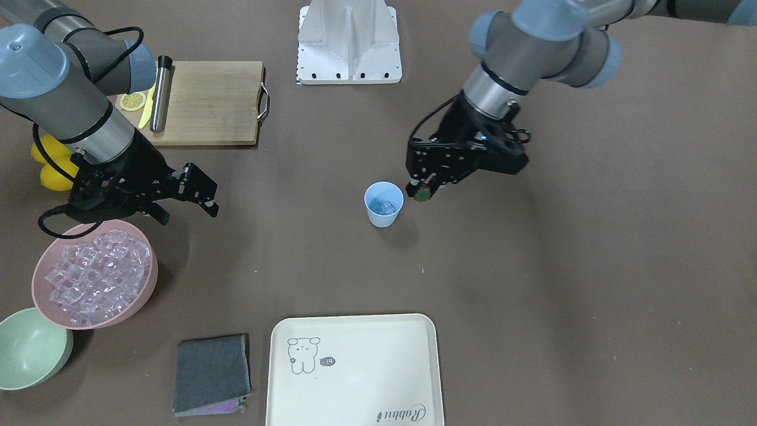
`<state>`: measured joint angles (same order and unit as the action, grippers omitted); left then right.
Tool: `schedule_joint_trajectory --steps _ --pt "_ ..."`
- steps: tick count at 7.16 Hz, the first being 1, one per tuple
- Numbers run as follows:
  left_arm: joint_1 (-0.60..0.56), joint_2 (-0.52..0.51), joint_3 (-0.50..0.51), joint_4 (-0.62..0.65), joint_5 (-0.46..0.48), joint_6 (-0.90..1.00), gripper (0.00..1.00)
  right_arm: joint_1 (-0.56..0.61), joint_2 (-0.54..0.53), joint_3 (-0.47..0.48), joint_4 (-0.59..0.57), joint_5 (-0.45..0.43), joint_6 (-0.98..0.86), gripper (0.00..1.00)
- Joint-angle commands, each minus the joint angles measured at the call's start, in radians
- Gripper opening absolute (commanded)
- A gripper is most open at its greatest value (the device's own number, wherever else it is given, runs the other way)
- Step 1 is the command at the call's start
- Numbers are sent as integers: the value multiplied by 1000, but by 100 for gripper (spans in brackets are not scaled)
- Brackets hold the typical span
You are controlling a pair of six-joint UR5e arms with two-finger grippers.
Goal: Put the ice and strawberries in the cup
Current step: 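Carry a strawberry with the left gripper over the light-blue cup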
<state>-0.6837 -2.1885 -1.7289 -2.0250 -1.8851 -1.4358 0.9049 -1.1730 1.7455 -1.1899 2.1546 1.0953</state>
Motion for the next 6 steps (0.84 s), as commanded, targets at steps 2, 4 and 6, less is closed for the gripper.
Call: schedule_joint_trajectory --steps 2,4,6 --pt "102 -54 81 5 109 -12 0 2 3 -14 3 -6 -5 100" --pt "104 -24 89 -18 109 -9 0 2 3 -11 4 -4 3 100" --pt "119 3 91 -46 109 -9 0 3 1 -8 4 -6 6 100"
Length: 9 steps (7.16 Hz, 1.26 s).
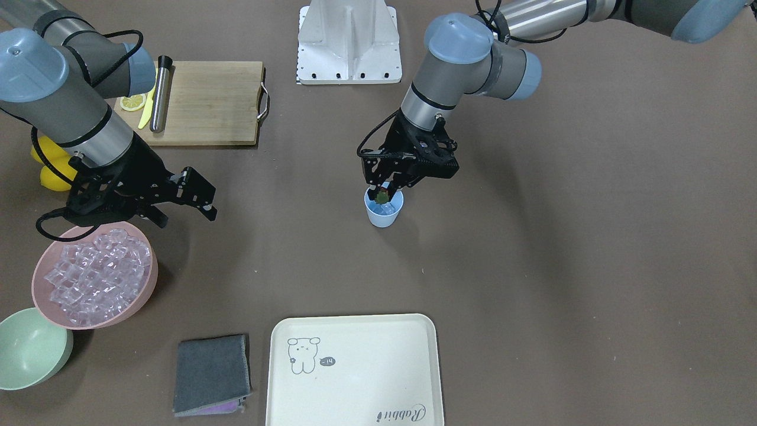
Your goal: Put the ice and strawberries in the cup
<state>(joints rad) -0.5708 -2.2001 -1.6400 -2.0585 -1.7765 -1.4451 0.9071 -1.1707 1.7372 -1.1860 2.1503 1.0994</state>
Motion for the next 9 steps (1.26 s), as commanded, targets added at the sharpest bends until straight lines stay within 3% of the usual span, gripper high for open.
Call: schedule_joint_trajectory --steps 1,2,4,6,7,9 --pt "8 14 2 -11 0 -1 0 1 -1 -2 0 -1 2 100" --pt "15 17 3 -9 14 -1 98 1 -1 -2 0 -1 2 100" --pt "28 22 -15 -6 71 9 98 6 -1 -4 0 2 -3 100" --pt "-56 31 -93 62 18 59 98 56 -3 -4 -17 31 -19 100" --pt "-157 42 -95 93 -70 259 98 100 -21 -8 -24 72 -103 100" --pt "-364 208 -158 63 -217 665 98 205 -135 4 -83 128 -342 100"
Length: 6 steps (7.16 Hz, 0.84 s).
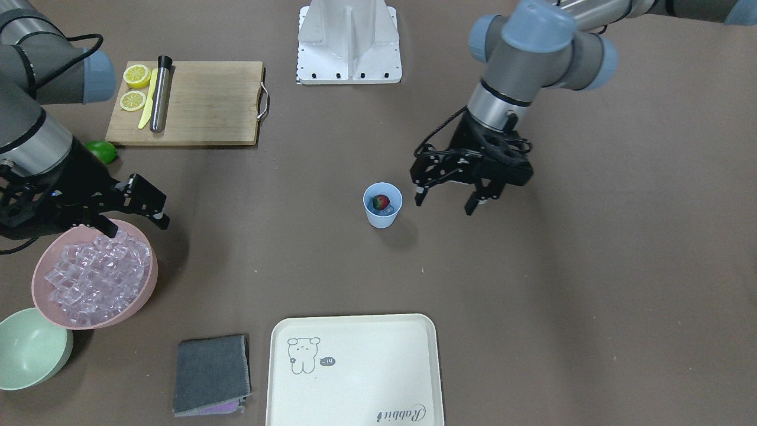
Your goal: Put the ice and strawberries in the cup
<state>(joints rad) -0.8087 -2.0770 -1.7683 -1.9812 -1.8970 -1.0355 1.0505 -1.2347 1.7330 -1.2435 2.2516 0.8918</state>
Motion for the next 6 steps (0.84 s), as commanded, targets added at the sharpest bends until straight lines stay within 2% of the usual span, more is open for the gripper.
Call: schedule_joint_trajectory --steps 1,2,3,4,5,6 --pt "-218 175 -54 -27 -112 428 98 121 -138 8 -27 67 -237 100" --pt "-240 223 -37 -34 -82 454 98 190 -190 4 -52 81 -360 100" --pt "-272 315 -31 -39 -39 459 98 254 -259 -3 -83 82 -502 100" --pt "-333 387 -23 -36 -40 463 98 344 -306 -30 -133 79 -678 100" --pt "-460 420 -16 -21 -69 548 98 452 -327 -89 -199 80 -876 100" --pt "-583 442 7 28 -203 674 98 530 -331 -145 -247 69 -971 100"
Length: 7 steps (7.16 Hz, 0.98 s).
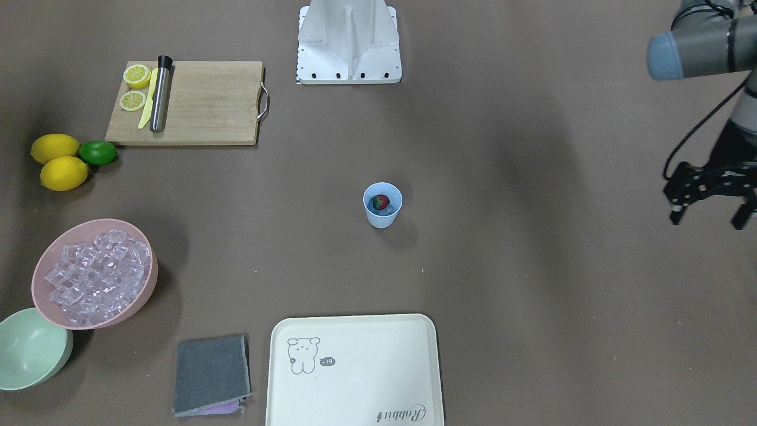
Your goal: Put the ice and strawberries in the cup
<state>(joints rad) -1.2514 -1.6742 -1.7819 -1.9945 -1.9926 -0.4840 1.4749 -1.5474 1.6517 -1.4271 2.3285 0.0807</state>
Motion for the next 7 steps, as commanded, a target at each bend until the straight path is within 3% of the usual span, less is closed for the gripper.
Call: schedule_joint_trajectory --steps 1,3,6,7 --pt "-261 39 29 154 -200 256 98 172 -31 -117 -70 -9 -200 100" --pt "-438 53 59 355 -206 587 98 225 -68 -121 -69 -9 -216 100" --pt "-451 128 96 359 -212 625 98 226 -47 -110 -70 -32 -175 100" --pt "-438 128 99 361 -272 622 98 225 -43 -96 -69 -32 -127 100"
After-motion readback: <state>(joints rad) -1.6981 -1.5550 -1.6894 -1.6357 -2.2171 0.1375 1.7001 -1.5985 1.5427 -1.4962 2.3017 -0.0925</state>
